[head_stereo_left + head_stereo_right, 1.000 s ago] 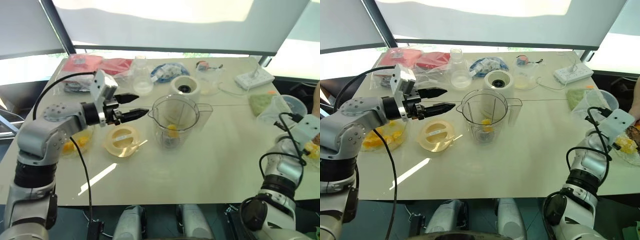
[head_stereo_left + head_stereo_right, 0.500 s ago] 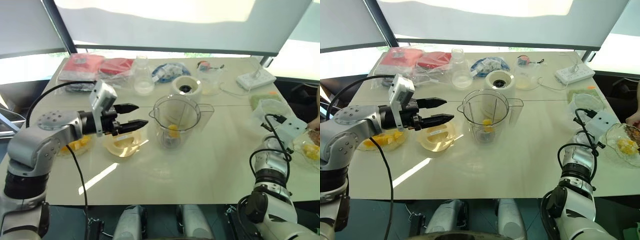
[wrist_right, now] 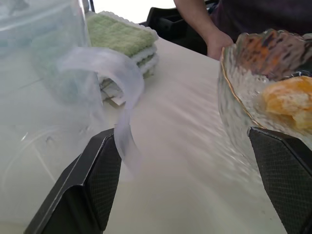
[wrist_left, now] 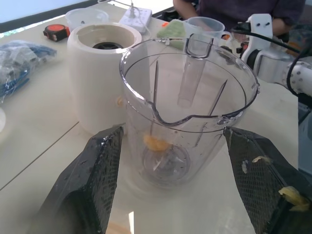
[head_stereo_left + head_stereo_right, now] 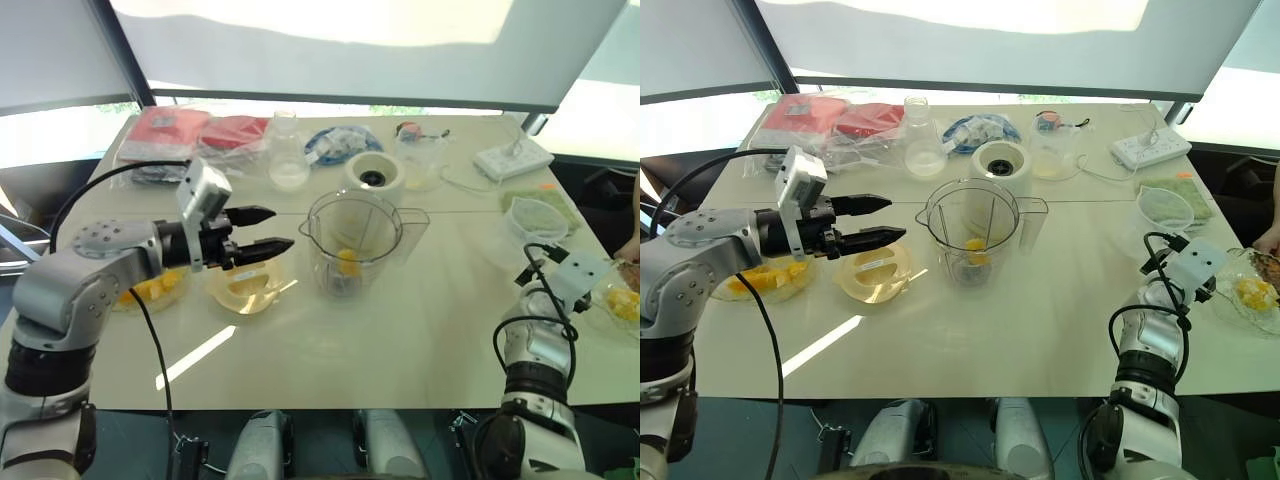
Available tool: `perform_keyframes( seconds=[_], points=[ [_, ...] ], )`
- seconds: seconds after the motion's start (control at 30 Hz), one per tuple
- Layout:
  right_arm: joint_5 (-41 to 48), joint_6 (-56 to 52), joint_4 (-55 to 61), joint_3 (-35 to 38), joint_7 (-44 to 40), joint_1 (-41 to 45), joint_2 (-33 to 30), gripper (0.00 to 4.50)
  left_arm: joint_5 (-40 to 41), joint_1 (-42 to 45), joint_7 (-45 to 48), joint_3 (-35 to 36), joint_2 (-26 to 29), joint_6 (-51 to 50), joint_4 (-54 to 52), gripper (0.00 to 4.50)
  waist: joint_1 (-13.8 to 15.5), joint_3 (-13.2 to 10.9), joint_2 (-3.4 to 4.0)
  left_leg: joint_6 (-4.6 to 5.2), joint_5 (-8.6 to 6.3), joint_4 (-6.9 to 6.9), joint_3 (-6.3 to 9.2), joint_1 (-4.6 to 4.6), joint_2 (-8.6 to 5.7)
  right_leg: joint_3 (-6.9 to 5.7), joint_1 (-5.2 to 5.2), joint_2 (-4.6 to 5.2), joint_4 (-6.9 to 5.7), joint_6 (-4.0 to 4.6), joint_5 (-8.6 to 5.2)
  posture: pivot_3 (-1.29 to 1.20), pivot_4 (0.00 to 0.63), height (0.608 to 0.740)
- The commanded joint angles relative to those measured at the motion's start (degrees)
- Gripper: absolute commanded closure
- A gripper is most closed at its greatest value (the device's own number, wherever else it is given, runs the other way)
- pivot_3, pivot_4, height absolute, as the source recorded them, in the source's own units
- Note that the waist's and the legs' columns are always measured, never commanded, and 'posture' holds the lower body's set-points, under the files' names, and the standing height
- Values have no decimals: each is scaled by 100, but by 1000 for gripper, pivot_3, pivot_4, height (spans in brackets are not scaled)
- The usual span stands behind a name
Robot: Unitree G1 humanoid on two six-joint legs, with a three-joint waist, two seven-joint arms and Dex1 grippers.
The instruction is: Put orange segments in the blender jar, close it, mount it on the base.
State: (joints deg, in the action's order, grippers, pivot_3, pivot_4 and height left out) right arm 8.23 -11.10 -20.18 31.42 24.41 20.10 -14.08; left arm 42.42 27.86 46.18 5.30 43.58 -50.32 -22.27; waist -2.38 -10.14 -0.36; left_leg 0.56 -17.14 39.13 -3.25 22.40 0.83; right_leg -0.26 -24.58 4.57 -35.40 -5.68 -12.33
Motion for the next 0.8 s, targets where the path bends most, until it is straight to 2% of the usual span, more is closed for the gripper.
perform_keyframes(
  seconds=[0.03, 0.27, 0.47, 0.6, 0.7, 0.8],
  points=[
    [15, -328, 904, -54, 41, -279, 65, 398, -65, 94, 81, 34, 31, 183, 4, 1099, -2, 0, 0, 0, 0, 0, 0, 0, 0, 0, 0, 0, 0, 3, -2, 0, 150, 740],
    [55, -1017, 2912, -368, -478, -1165, 55, 398, -292, 115, 250, 70, 106, 418, 376, 1099, 2, 0, 1, 0, 0, 0, 4, 0, 1, -1, -1, -2, -1, 16, -10, 0, 150, 740],
    [267, -1381, 3100, -309, -755, -1164, 107, 398, -566, 209, 437, -154, 34, 685, 669, 1099, 0, 0, -2, 0, 0, 1, 2, -2, 2, -1, 0, -2, 0, 19, -11, 0, 150, 740],
    [730, -2030, 4052, -199, -1181, -1504, 0, 398, -712, 186, 551, -75, 191, 794, 868, 1099, 27, 0, -1, 1, 0, -3, 3, 2, 3, -1, -4, -2, 1, 17, -14, 0, 150, 740],
    [1395, -2389, 4939, 192, -2159, -2018, -630, 398, -1097, 198, 692, -179, 416, 1073, 1214, 1099, 46, -3, 3, 2, -2, -5, 4, 5, 4, -2, -6, 1, 2, 12, -16, 0, 150, 740],
    [2256, -2658, 5263, 785, -3208, -2530, -1300, 398, -1591, 374, 861, -532, 531, 1401, 1776, 1099, 124, -2, 2, 4, -3, -4, -2, 4, 2, -2, -2, 3, 12, 11, -17, 0, 150, 740]
  ],
)
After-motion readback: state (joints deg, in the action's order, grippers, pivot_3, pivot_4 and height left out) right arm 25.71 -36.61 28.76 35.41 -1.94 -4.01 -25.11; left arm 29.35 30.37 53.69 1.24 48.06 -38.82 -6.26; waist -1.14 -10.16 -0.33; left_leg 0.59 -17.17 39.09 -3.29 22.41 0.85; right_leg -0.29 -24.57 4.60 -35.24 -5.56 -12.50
